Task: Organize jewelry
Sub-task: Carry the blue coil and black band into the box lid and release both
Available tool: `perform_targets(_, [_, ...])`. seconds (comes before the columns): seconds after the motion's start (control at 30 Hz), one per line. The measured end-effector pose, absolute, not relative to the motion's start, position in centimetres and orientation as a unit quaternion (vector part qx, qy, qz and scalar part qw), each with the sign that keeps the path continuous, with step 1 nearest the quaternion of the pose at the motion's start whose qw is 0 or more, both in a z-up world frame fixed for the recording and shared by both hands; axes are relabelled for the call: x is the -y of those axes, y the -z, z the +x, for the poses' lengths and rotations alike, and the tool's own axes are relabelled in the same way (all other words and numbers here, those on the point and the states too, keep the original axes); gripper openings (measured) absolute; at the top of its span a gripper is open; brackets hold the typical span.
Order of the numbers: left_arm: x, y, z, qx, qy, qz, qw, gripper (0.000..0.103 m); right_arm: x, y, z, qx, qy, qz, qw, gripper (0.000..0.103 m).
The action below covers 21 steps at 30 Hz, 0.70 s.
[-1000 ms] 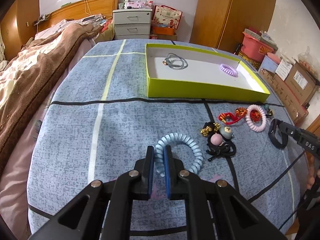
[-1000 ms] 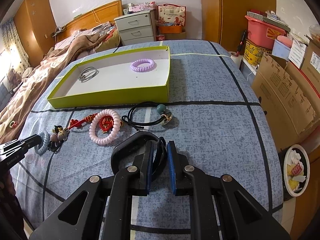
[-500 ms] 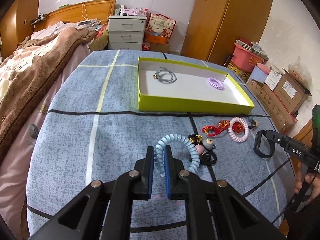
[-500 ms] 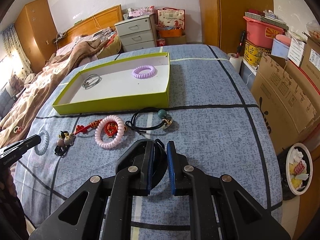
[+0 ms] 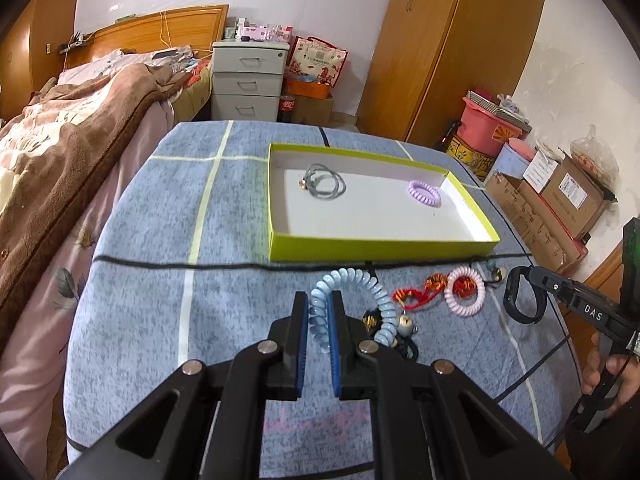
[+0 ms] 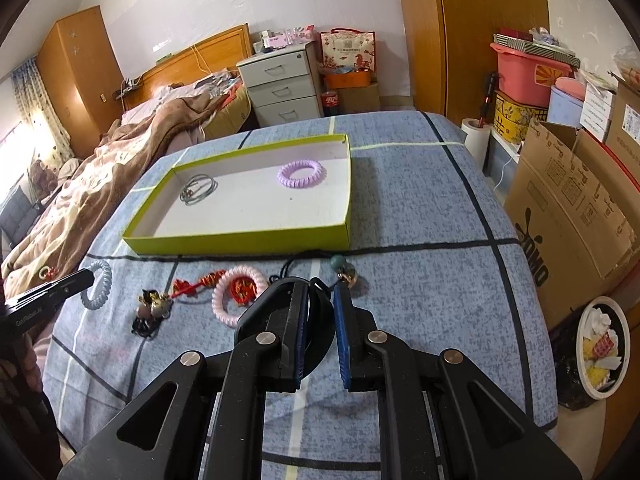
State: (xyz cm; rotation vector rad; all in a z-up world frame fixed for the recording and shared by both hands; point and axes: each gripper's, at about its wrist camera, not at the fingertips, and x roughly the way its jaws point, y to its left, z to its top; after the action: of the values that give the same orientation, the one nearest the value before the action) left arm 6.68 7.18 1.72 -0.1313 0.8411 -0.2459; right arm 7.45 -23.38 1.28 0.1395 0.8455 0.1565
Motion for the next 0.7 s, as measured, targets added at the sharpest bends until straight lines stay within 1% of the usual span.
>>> perform_targets(0.4, [-6.1,-2.8,11.3,-0.406,0.131,-0.073,0.902,0.01,22.3,-3.4,12.5,-0.403,-0.095,0.068,0.908,0.014])
perform_targets(0.7, [-4.6,-2.0,15.5,-0.419,0.146,-0.074,0.893,0.01,22.1,-2.4,17.8,-0.422,-0.087,0.061,0.901,0.014])
